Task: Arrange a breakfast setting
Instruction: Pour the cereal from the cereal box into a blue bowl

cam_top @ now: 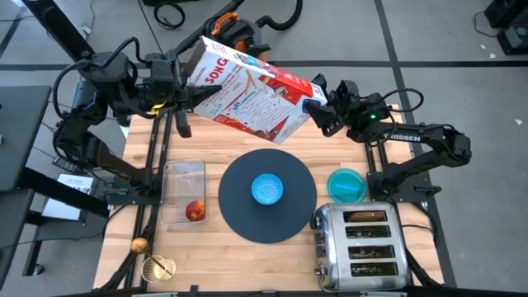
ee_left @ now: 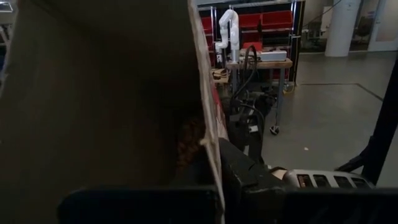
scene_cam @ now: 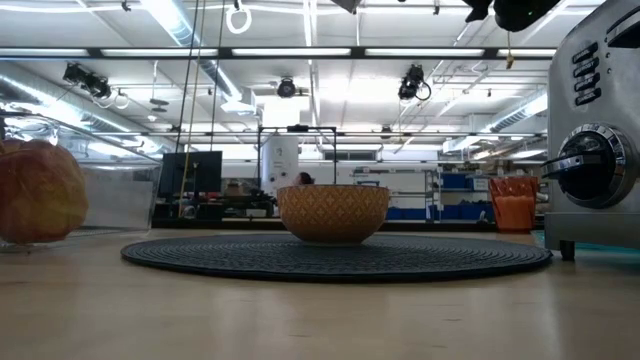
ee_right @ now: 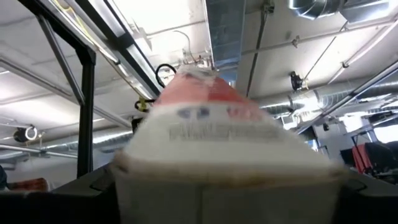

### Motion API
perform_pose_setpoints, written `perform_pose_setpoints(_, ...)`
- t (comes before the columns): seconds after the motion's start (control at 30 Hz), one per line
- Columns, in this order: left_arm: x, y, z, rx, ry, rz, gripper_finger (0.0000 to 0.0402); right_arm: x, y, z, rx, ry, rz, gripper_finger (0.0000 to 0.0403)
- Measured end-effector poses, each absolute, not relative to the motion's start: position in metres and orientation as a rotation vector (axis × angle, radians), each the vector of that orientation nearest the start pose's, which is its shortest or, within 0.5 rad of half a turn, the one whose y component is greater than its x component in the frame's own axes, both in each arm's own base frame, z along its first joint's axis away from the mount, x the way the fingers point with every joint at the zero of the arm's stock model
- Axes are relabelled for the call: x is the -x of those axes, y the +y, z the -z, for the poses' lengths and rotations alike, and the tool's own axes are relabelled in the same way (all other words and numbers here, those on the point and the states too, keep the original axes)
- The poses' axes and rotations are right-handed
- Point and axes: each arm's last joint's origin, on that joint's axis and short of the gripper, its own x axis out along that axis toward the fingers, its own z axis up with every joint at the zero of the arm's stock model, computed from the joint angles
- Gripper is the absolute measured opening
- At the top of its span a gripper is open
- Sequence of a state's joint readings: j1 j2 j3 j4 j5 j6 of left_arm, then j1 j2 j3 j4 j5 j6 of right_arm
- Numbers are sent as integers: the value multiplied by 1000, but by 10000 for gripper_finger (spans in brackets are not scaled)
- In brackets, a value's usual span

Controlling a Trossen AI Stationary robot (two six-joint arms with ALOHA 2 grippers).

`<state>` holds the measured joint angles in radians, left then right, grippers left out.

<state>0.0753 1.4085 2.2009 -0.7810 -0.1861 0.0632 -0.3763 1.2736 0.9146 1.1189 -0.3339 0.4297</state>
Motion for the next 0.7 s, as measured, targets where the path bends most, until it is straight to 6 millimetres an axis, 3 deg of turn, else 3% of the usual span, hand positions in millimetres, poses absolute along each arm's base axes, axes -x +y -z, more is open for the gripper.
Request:
perform_pose_setpoints(0.13,-213,21,-577,-64,20,-261,0,-248,-88,-391,-149,-695,-108,330)
perform_pose_setpoints(0.5,-218,21,-576,-63,22,-245,0,-248,-88,-390,-150,-689,-107,322)
perform_pose_setpoints(0.7,-221,22,-575,-64,27,-245,3,-248,-88,-391,-154,-695,-88,281)
